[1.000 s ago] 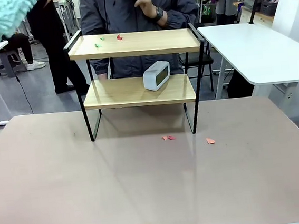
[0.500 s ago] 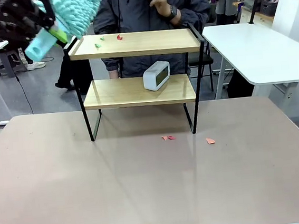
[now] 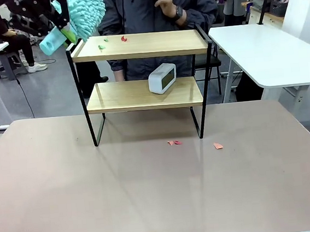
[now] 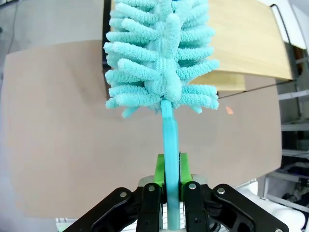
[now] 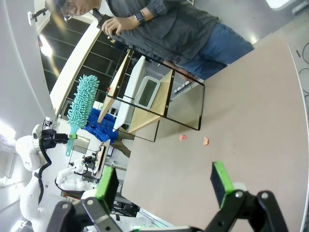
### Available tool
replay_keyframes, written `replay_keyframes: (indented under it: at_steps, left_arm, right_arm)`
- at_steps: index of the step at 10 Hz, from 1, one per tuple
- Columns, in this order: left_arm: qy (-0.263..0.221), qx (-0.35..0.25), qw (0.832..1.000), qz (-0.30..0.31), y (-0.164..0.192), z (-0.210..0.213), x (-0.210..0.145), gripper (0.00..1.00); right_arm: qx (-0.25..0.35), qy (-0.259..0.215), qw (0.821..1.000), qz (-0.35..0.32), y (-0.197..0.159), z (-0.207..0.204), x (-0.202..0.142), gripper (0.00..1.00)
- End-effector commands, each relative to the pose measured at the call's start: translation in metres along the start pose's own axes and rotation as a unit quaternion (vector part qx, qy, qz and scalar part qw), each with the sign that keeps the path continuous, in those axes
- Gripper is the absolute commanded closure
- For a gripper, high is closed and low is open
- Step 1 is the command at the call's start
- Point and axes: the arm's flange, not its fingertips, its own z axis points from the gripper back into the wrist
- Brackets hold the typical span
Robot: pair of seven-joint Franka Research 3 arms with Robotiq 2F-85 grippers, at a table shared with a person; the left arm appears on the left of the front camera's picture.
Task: Clean the shelf.
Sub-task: Clean the remaining tier of the Shelf with the Duster once objects are removed.
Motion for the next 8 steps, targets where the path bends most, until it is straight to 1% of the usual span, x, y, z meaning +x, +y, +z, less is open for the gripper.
replay_keyframes:
  at_steps: [1, 2, 3, 5, 6, 8]
  left_arm:
    - [0.024, 0.042, 0.999, 0.005, -0.009, -0.007, 0.023, 0.88]
    - [0.023, 0.071, 0.997, 0.014, -0.007, -0.021, 0.033, 0.88]
    - [0.022, 0.086, 0.996, 0.020, -0.006, -0.032, 0.037, 0.88]
    - [0.023, 0.097, 0.995, 0.031, -0.003, -0.049, 0.038, 0.88]
    - [0.032, 0.094, 0.995, 0.029, -0.002, -0.054, 0.038, 0.88]
    - [0.033, 0.095, 0.995, 0.019, -0.007, -0.057, 0.037, 0.88]
  right_arm:
    - [0.011, -0.011, 1.000, 0.013, 0.001, -0.001, 0.003, 0.00]
    - [0.011, -0.011, 1.000, 0.013, 0.001, -0.001, 0.003, 0.00]
    - [0.011, -0.011, 1.000, 0.013, 0.001, -0.001, 0.003, 0.00]
    - [0.011, -0.011, 1.000, 0.013, 0.001, -0.001, 0.003, 0.00]
    - [0.011, -0.011, 1.000, 0.013, 0.001, -0.001, 0.003, 0.00]
    - [0.011, -0.011, 1.000, 0.013, 0.001, -0.001, 0.003, 0.00]
